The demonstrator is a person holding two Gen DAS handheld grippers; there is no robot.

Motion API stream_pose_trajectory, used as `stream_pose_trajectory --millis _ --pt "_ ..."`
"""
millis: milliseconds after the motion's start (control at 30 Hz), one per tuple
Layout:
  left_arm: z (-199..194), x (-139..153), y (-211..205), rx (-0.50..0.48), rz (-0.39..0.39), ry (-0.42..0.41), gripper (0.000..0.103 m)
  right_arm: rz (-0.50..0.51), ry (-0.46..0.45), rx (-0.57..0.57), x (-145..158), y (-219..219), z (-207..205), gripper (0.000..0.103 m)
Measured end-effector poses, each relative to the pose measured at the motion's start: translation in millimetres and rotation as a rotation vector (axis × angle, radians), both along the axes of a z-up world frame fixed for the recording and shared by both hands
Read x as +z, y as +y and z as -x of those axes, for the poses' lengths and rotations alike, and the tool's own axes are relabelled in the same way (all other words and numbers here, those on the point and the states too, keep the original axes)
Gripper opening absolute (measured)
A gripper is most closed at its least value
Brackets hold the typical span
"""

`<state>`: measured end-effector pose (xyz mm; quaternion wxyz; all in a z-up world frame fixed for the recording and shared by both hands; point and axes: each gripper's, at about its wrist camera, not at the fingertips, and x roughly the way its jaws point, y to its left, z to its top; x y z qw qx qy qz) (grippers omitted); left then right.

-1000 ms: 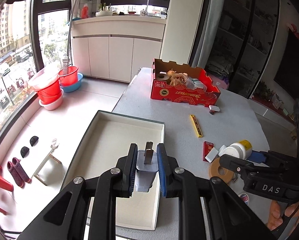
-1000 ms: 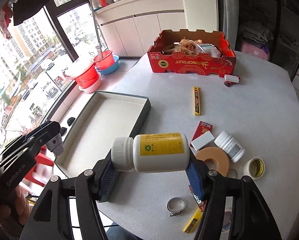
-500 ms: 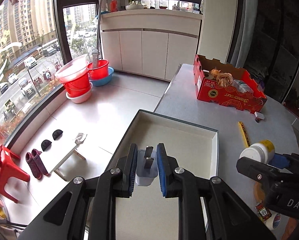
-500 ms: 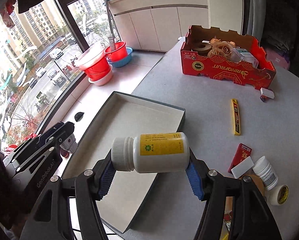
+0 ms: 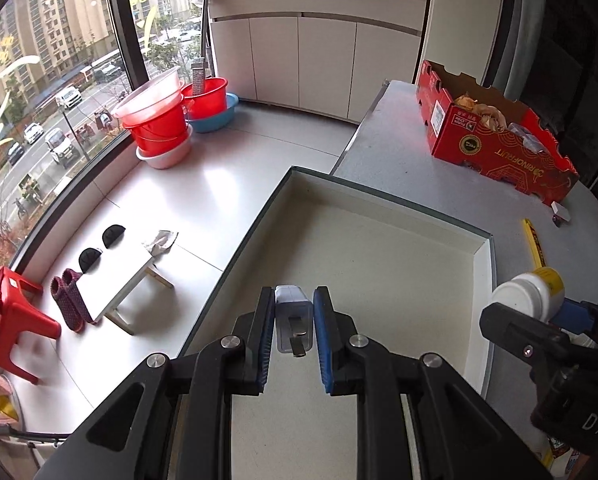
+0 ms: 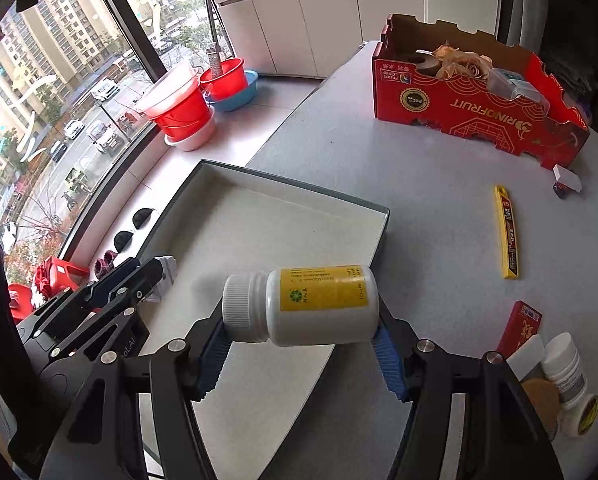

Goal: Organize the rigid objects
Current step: 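Lift and carry plug adapter and bottle with both grippers over the grey tray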

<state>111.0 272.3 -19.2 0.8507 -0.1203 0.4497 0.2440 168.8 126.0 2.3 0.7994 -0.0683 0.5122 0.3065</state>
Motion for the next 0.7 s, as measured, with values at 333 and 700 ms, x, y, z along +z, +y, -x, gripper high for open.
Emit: stream_pose_trajectory --millis 333,700 --pt "-9.2 -11.3 4.3 -0.001 0.002 0.022 0.021 0.042 -0.02 0.015 -6.9 13.9 0.0 0.065" --pt "-10.2 -16.3 3.3 -0.025 -0.011 0.009 0.034 0.083 -0.021 0.026 -24.3 22.9 -2.0 0.066"
